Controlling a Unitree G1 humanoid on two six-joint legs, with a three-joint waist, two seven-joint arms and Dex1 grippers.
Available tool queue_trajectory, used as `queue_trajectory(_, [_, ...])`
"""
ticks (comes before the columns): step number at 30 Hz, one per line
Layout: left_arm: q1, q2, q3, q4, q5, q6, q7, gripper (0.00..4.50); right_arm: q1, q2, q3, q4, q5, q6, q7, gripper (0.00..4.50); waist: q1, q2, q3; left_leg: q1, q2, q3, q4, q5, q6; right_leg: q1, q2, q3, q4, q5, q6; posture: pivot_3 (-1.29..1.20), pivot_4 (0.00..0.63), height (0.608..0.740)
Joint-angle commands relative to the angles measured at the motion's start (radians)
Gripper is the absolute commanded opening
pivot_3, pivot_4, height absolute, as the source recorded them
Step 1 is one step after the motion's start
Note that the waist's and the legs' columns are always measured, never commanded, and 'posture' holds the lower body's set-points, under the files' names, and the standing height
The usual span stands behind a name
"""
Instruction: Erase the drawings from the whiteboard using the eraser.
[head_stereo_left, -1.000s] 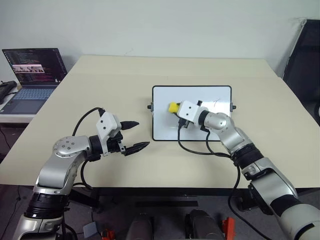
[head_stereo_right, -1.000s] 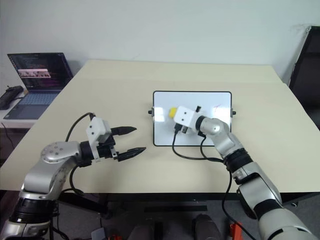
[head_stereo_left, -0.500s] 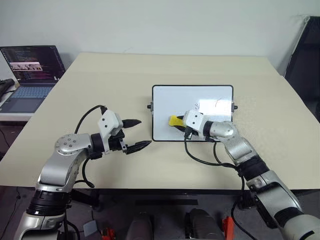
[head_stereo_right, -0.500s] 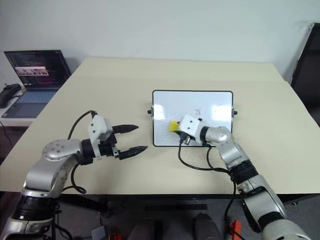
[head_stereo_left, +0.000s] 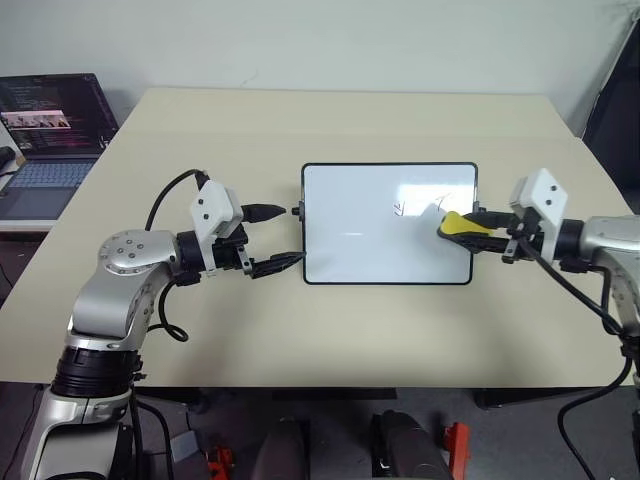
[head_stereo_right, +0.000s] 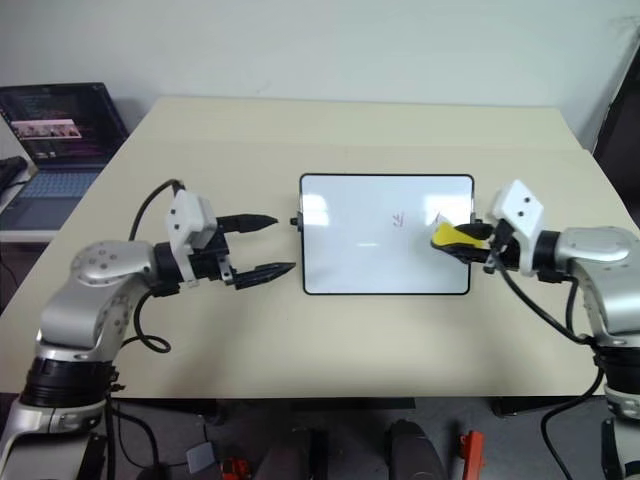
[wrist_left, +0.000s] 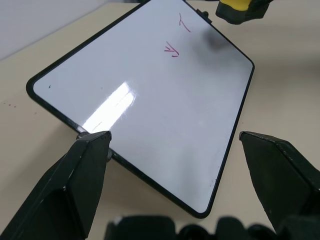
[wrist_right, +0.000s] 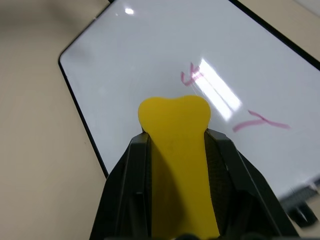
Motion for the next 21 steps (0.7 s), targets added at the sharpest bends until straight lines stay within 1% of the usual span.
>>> queue_trajectory(1, [-0.035, 0.004, -0.004, -0.005, 0.005, -0.019, -0.008, 4.50, 0.003, -0.034, -0.055, -0.005, 0.029, -0.003, 0.000, 1.12, 0.002, 0.000, 0.000, 0.000, 0.000, 0.000, 0.001, 0.000, 0.000, 0.000, 0.000, 0.000, 0.000, 0.000, 0.000, 0.00, 0.150, 0.740])
queue_trajectory(4, [-0.044, -0.002, -0.014, -0.003, 0.012, -0.023, -0.008, 4.50, 0.009, -0.041, -0.041, -0.011, 0.030, -0.007, 0.004, 1.12, 0.002, 0.000, 0.000, 0.000, 0.000, 0.000, 0.002, 0.000, 0.000, 0.001, 0.000, 0.000, 0.000, -0.003, 0.005, 0.00, 0.150, 0.740])
queue_trajectory(8, [-0.059, -0.010, -0.027, 0.002, 0.019, -0.022, -0.001, 4.50, 0.012, -0.042, -0.016, -0.009, 0.013, -0.019, 0.001, 1.12, 0.003, 0.000, 0.000, 0.000, 0.000, 0.000, 0.004, 0.000, 0.000, 0.001, 0.000, 0.001, 0.001, -0.002, 0.006, 0.00, 0.150, 0.740])
queue_trajectory(12, [-0.073, -0.010, -0.039, 0.011, 0.029, -0.007, 0.006, 4.50, 0.021, -0.057, -0.008, -0.007, 0.010, -0.025, 0.009, 1.12, 0.004, 0.000, 0.000, 0.000, 0.000, 0.000, 0.004, 0.000, 0.000, 0.001, 0.000, 0.001, 0.001, -0.002, 0.005, 0.00, 0.150, 0.740])
queue_trajectory(17, [-0.075, -0.019, -0.047, 0.010, 0.032, -0.004, 0.006, 4.50, 0.061, -0.096, -0.012, -0.007, 0.008, -0.027, 0.028, 1.12, 0.007, 0.000, 0.000, 0.000, 0.000, 0.000, 0.004, 0.000, 0.000, 0.001, 0.000, 0.001, 0.001, 0.000, 0.002, 0.00, 0.150, 0.740])
queue_trajectory(21, [-0.073, -0.014, -0.055, 0.009, 0.035, 0.003, 0.005, 4.50, 0.099, -0.120, -0.021, -0.007, 0.011, -0.032, 0.037, 1.12, 0.007, 0.000, 0.000, 0.000, 0.000, 0.000, 0.004, 0.000, 0.000, 0.001, 0.000, 0.000, 0.002, 0.001, 0.002, 0.00, 0.150, 0.740])
